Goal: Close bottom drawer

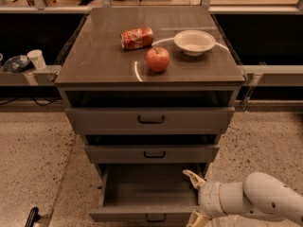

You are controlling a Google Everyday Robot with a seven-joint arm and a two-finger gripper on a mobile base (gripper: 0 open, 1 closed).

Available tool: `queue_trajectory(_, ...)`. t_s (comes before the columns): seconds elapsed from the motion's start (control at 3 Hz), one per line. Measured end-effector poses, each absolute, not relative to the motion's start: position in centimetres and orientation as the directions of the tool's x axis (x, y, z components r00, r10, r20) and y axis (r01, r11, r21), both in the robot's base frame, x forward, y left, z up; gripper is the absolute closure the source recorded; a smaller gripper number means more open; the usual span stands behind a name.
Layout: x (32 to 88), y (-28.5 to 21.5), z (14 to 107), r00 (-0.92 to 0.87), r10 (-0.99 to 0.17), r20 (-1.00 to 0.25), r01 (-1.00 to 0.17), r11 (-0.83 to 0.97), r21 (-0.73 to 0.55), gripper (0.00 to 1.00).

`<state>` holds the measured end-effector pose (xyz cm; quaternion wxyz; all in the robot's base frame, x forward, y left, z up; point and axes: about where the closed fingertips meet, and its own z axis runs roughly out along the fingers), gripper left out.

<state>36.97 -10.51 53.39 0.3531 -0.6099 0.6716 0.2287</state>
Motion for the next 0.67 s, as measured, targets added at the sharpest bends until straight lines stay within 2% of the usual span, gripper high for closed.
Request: queue_trajectory(0.67,37.86,-10.78,53.92,-0.02,-0.661,-0.75,-0.975,0.179,-0.132,0.0)
